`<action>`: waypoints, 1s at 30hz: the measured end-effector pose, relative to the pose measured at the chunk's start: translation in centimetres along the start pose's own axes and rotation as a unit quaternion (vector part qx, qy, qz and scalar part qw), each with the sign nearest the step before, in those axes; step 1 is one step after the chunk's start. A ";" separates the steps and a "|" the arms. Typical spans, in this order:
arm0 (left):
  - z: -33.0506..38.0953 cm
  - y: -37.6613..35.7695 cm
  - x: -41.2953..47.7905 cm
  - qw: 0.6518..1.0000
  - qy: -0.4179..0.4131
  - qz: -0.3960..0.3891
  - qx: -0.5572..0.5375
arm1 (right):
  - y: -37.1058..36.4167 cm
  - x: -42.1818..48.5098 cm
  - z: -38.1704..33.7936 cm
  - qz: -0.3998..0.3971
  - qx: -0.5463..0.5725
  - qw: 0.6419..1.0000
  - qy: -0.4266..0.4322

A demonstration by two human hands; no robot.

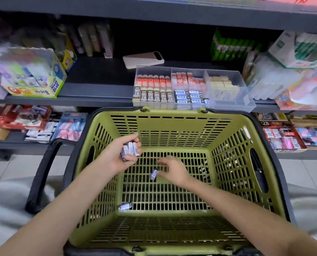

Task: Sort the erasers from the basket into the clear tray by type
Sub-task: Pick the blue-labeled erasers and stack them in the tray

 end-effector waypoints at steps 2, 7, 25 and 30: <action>2.4 -0.3 -1.9 0.995 -0.062 -0.042 0.060 | -2.8 0.5 0.8 -0.061 -0.089 0.994 0.021; 4.7 0.2 -5.0 0.984 -0.125 -0.117 0.044 | -5.0 1.1 1.3 -0.078 -0.150 0.984 0.053; 5.8 1.9 -6.1 0.978 -0.179 -0.100 -0.047 | -15.5 -0.5 -5.8 -0.197 -0.042 0.973 0.115; 5.8 2.2 -5.5 0.979 -0.178 -0.095 -0.021 | -13.2 -0.2 -5.7 -0.227 0.082 0.968 0.065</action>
Point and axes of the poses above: each hand's wrist, its own x-axis towards the middle knuckle, its own y-axis out of the back of the hand, z = x × y, the point moved 9 cm from there along x, towards the middle knuckle, and after that the axes turned 8 degrees about y, right-handed, at the moved point
